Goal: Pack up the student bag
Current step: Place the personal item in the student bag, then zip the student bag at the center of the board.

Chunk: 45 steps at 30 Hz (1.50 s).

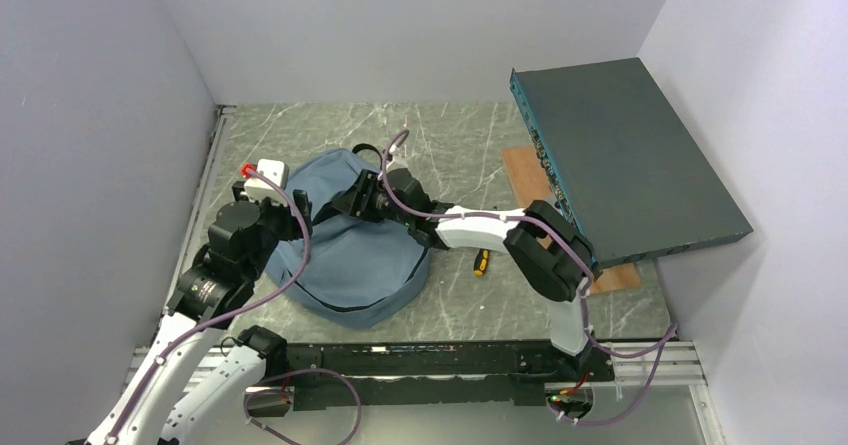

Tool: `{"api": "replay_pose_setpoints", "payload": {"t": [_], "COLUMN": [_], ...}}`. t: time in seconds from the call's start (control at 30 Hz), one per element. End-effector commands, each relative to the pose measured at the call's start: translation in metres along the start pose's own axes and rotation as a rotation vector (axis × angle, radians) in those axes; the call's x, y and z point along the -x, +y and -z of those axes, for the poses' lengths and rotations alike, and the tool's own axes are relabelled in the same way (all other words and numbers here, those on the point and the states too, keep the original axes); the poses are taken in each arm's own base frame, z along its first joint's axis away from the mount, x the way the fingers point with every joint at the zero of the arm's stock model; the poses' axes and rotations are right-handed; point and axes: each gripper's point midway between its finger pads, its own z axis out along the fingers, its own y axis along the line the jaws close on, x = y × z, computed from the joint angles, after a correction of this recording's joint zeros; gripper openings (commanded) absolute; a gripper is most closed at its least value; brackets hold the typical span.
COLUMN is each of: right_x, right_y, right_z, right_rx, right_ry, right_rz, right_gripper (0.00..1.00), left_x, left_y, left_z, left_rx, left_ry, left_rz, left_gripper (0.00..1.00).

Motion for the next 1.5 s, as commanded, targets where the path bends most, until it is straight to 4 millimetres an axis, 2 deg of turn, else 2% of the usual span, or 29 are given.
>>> {"api": "replay_pose_setpoints", "payload": {"t": [0.0,0.17,0.27,0.47,0.53,0.67,0.77,1.0,1.2,1.47], "right_x": [0.009,-0.006,-0.008,0.006,0.015,0.026,0.030,0.027,0.016,-0.009], "right_y": [0.039,0.028,0.023,0.033,0.048,0.072,0.086,0.106,0.115,0.119], "right_z": [0.028,0.049,0.060,0.080,0.080,0.074,0.065,0.042,0.027,0.005], "right_rx": [0.133,0.114,0.090,0.091,0.111,0.161,0.189,0.236,0.246,0.242], "right_ry": [-0.006,0.059,0.096,0.088,0.073,0.046,0.047,0.067,0.090,0.154], "right_rz": [0.190,0.405,0.545,0.748,0.783,0.820,0.821,0.850,0.905,0.976], "right_gripper": [0.53,0.62,0.67,0.72,0.75,0.82,0.84,0.89,0.94,0.99], "left_x": [0.004,0.005,0.005,0.007,0.007,0.016,0.024,0.017,0.023,0.030], "left_y": [-0.001,0.001,0.000,0.001,0.003,0.009,0.006,0.011,0.022,0.037], "left_z": [-0.004,-0.003,-0.004,-0.003,0.000,0.009,0.025,0.057,0.084,0.108], "left_rx": [0.003,0.008,0.001,0.009,0.019,0.042,0.014,-0.001,0.020,0.060], "left_ry": [-0.018,-0.019,-0.035,-0.029,-0.034,-0.075,-0.088,-0.074,-0.085,-0.131], "left_rz": [0.015,0.016,0.015,0.021,0.028,0.065,0.128,0.209,0.217,0.242], "left_gripper": [0.76,0.77,0.80,0.87,0.88,0.92,0.99,1.00,1.00,1.00]}}
